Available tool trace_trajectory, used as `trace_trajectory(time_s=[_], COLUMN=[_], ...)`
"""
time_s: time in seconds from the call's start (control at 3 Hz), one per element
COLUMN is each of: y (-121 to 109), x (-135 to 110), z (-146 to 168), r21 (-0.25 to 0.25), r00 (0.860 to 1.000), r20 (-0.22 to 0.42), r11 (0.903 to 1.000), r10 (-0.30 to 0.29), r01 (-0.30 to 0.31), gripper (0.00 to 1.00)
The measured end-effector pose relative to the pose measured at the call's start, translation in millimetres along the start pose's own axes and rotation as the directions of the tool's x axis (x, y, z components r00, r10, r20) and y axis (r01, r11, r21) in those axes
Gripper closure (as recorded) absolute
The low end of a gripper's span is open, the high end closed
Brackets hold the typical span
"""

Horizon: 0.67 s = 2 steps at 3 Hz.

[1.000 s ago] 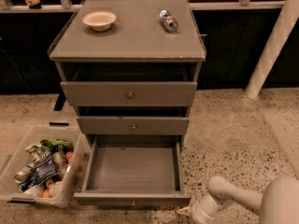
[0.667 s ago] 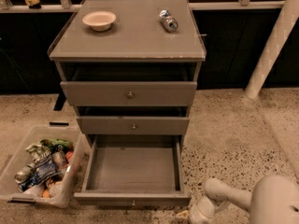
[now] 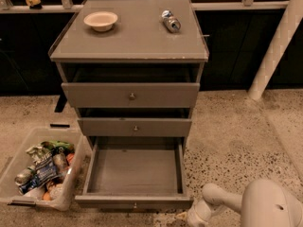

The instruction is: Close bottom drawer

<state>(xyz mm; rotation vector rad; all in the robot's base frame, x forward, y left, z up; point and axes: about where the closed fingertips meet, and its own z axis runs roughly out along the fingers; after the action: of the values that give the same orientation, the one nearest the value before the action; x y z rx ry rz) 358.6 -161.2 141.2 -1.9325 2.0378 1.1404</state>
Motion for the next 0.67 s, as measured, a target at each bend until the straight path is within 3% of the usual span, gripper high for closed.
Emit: trace_trajectory(time_s=[0.33, 0.67], y=[-5.7, -10.7], x=[0.4, 5.3], z=[1.6, 0.8], r21=[0.022, 0.087], r00=[1.000, 1.000], r20=[-0.001, -0.009], r11=[0.9997, 0.9958], r10=[0.000, 0.027], r01=[0.000, -0.026], gripper=[0.00, 0.00])
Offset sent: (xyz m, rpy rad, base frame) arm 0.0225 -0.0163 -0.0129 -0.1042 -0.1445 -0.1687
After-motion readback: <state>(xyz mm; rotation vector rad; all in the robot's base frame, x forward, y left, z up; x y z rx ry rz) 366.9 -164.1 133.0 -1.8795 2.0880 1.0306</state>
